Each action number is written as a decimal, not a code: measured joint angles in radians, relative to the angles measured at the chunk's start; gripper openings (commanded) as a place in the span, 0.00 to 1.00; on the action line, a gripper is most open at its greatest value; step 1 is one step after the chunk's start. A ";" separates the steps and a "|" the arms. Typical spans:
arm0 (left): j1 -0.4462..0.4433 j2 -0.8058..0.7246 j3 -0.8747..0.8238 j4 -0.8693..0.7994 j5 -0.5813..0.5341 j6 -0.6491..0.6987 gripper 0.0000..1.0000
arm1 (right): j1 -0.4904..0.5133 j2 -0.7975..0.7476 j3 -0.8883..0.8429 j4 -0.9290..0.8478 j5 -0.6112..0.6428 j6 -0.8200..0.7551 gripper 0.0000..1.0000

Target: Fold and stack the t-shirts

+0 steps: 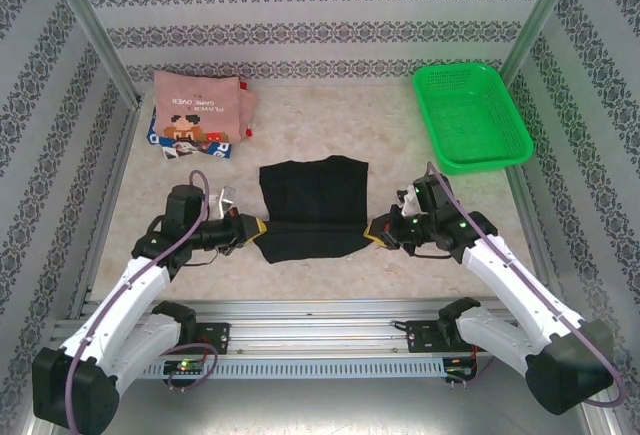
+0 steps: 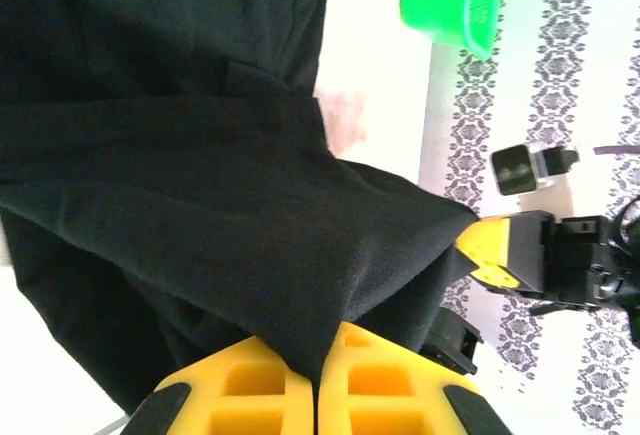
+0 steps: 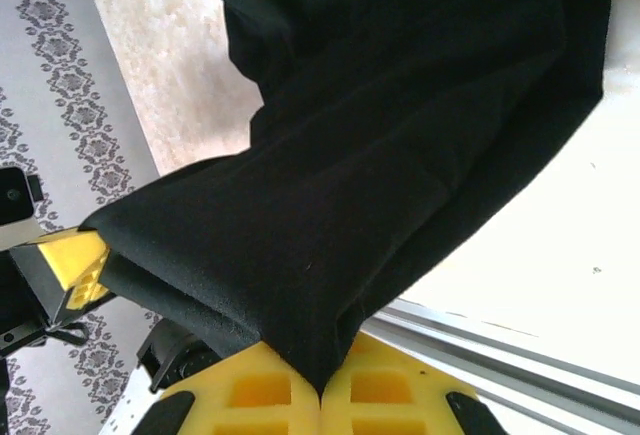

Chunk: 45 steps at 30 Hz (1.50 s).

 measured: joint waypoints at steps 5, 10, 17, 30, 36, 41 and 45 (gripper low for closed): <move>0.001 0.100 0.125 -0.045 -0.024 0.010 0.02 | -0.001 0.099 0.172 -0.071 0.011 -0.037 0.00; 0.014 0.206 0.238 -0.044 -0.039 0.028 0.02 | -0.002 0.213 0.304 -0.111 0.019 -0.081 0.00; 0.071 0.332 0.289 -0.037 -0.029 0.049 0.01 | -0.047 0.374 0.431 -0.143 0.009 -0.136 0.01; 0.137 0.633 0.408 0.066 0.019 0.082 0.01 | -0.127 0.745 0.690 -0.145 -0.050 -0.230 0.03; 0.161 0.767 0.481 0.105 0.031 0.109 0.01 | -0.145 0.935 0.850 -0.156 -0.060 -0.262 0.04; 0.180 0.887 0.533 0.145 0.041 0.124 0.02 | -0.159 1.069 0.954 -0.167 -0.074 -0.277 0.06; 0.185 0.991 0.597 0.152 0.041 0.144 0.08 | -0.168 1.164 1.016 -0.177 -0.076 -0.283 0.13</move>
